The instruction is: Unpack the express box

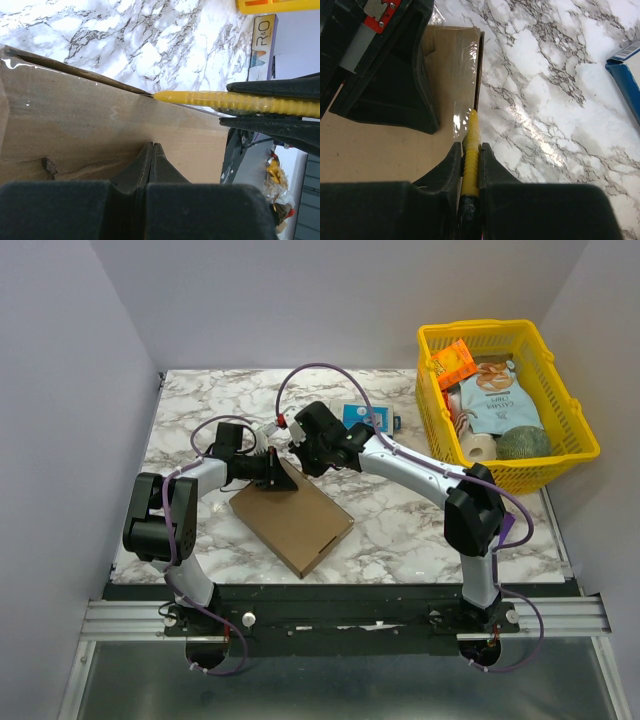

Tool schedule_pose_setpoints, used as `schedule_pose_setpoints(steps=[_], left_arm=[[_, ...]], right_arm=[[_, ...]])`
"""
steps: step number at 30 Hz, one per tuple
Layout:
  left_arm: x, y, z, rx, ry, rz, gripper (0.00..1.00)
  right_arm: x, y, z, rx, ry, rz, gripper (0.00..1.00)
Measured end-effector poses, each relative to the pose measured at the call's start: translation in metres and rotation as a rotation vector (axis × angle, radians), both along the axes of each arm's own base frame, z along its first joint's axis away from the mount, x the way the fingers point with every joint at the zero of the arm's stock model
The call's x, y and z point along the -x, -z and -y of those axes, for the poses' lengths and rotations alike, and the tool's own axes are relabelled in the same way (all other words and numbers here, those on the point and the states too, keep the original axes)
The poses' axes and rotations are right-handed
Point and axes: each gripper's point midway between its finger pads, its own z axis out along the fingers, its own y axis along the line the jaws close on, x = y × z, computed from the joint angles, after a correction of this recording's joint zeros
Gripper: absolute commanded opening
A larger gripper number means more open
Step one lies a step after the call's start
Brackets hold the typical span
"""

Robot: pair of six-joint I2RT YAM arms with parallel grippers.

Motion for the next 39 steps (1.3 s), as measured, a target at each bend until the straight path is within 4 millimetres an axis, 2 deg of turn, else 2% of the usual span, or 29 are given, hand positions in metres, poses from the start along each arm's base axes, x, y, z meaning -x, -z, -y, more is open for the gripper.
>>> schedule_pose_setpoints(steps=[15,31,39], left_arm=[[-0.001,0.001,0.000,-0.004,-0.005,0.000,0.00],[-0.001,0.001,0.000,-0.009,-0.007,0.001,0.00],[-0.001,0.002,0.000,-0.011,-0.008,0.002,0.00]], right_arm=[[0.019,0.001,0.022,0.080,0.016,-0.079,0.01],[0.044,-0.012,0.051,0.132,0.023,-0.126,0.00],[0.061,-0.008,0.069,0.168,0.020,-0.156,0.00]])
